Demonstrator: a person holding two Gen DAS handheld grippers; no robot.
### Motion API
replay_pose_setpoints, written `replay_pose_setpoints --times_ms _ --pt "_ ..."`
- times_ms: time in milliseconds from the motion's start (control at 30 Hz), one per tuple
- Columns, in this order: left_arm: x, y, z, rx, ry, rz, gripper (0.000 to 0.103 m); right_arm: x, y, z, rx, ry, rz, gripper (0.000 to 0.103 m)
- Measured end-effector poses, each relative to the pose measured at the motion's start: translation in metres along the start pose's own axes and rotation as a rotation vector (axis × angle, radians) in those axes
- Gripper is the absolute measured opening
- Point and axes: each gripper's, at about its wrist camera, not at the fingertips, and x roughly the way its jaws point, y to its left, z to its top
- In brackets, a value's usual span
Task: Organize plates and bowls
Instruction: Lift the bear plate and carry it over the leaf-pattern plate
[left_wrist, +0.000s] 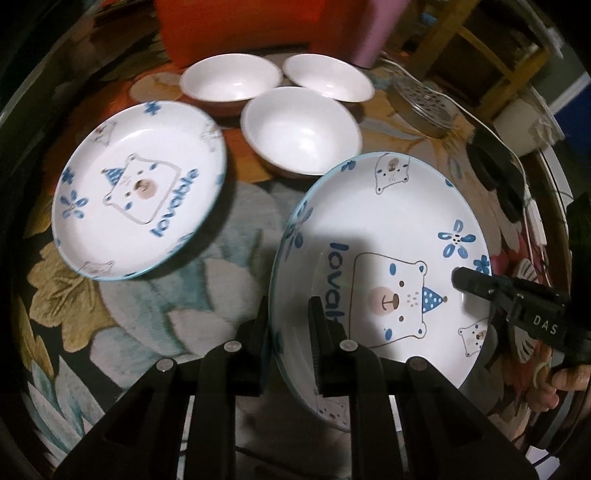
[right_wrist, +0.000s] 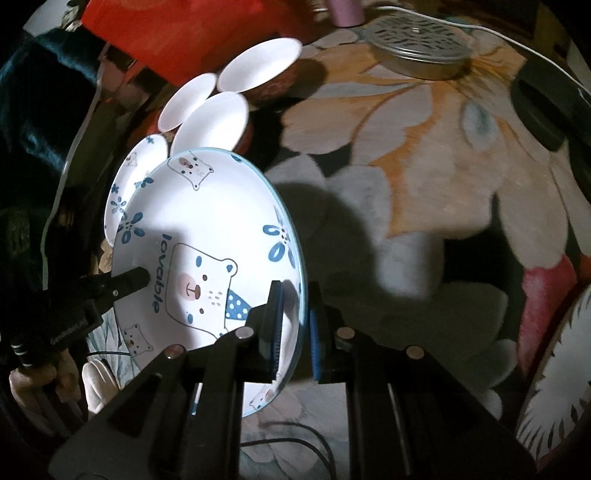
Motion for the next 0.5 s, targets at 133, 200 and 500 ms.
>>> replay_pose_setpoints --times_ms 133,200,500 --pt "0.001 -0.022 0.001 0.032 0.005 -0.013 0.017 -0.012 -0.016 -0.005 0.04 -0.016 -0.007 0.013" --pt "0.001 -0.031 0.001 0.046 0.007 -0.021 0.017 -0.019 -0.025 -0.008 0.056 -0.024 -0.01 0.013" --pt "0.009 -0.083 0.0 0.123 0.029 -0.054 0.017 -0.051 -0.068 -0.021 0.139 -0.061 -0.037 0.013"
